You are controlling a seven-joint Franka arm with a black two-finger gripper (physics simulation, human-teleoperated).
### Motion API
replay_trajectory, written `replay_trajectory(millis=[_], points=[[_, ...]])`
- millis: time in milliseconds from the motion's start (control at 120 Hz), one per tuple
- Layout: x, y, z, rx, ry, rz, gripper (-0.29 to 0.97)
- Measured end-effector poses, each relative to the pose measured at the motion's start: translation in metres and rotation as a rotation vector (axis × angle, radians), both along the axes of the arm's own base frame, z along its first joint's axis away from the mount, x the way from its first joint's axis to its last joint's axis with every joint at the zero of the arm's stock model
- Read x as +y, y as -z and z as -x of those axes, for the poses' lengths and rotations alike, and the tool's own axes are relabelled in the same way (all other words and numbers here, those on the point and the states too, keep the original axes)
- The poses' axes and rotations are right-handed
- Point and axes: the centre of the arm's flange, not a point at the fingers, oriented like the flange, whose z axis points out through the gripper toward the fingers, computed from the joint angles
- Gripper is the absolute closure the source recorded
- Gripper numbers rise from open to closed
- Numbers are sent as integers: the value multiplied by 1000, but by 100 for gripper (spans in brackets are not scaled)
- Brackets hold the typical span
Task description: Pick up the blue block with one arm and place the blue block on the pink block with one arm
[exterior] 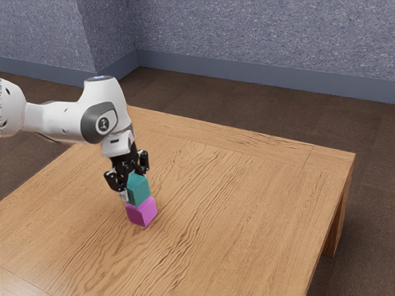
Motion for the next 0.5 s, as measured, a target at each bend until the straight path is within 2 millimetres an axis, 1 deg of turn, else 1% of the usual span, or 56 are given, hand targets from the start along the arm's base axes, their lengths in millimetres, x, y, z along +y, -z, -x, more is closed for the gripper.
replay_trajectory(millis=[75,225,342,383,500], points=[[0,0,-5,-5,-1,10,33],[9,15,-8,16,-12,22,33],[9,12,-10,8,-8,24,33],[10,13,-9,10,-6,25,28],[10,14,-9,16,-5,31,18]])
